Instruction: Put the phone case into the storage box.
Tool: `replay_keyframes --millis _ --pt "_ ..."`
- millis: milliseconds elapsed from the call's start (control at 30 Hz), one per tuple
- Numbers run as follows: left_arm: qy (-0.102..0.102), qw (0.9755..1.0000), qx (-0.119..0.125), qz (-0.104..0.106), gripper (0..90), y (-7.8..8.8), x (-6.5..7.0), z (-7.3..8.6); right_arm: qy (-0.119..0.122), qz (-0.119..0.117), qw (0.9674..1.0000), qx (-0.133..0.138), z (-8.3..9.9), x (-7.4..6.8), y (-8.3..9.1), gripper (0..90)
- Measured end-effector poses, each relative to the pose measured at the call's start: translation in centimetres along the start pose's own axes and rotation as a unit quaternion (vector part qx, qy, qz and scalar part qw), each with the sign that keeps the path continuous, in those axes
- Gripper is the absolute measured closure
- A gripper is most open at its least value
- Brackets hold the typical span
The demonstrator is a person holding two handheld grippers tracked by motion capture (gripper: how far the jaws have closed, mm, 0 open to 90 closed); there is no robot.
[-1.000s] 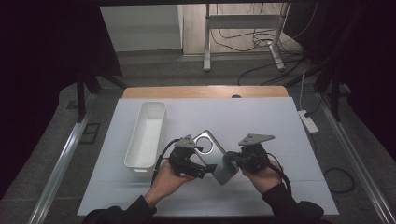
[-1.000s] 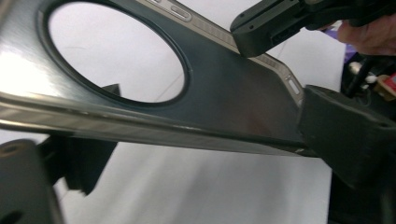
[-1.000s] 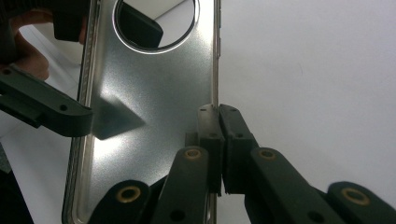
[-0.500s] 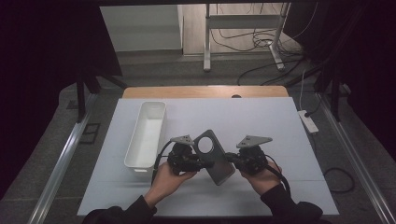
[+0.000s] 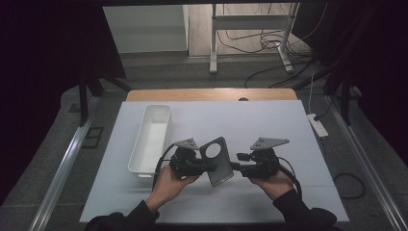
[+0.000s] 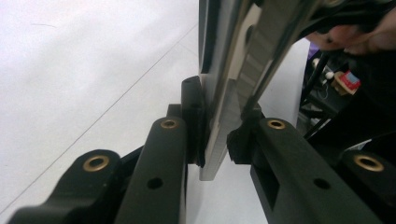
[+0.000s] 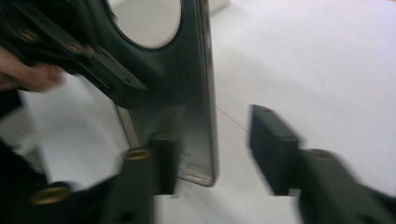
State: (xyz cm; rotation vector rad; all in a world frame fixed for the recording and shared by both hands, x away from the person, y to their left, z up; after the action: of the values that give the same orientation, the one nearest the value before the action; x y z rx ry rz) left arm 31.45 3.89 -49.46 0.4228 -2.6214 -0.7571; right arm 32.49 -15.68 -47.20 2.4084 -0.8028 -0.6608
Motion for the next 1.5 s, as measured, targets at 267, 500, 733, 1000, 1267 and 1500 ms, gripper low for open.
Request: replay_keyframes --millis 267,500,733,1000,1267,1500 --pt "-0.024 0.9996 -0.008 0.008 79.1 0.2 0.2 -0.1 0.012 0.001 0.9999 -0.003 0.1 0.1 -0.2 10.5" --pt "-0.051 0.9983 -0.018 0.023 79.0 -0.2 1.0 -0.2 0.036 -0.016 0.9992 -0.006 0.2 -0.4 -0.3 19.9" --pt "-0.076 0.9958 -0.022 0.046 79.0 -0.6 1.9 -0.2 0.075 -0.052 0.9956 -0.024 0.4 -1.4 -0.4 45.4" --pt "-0.079 0.9956 -0.031 0.039 79.1 -0.6 1.6 0.0 0.102 -0.083 0.991 -0.027 0.4 -2.2 0.0 76.0" --pt "-0.087 0.9958 -0.023 0.012 71.0 -0.4 1.5 -0.1 0.133 -0.068 0.9887 -0.015 0.2 -3.2 0.5 80.6" --pt "-0.068 0.9972 -0.015 -0.025 42.3 -0.2 0.5 0.0 0.114 -0.024 0.9932 0.007 -0.1 -2.4 1.0 80.6"
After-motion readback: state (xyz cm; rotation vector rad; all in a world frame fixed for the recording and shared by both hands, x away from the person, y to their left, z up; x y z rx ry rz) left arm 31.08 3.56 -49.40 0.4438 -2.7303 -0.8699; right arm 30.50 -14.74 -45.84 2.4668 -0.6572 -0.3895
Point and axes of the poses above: each handheld gripper's, and its own axes: y roughly backward along the jaws, z roughly out of its underside, x roughly to its right, the point moved 5 cm from there along -y, roughly forward along the jaws, and after that the axes turned 8 degrees about -y, right-handed, at the moved point
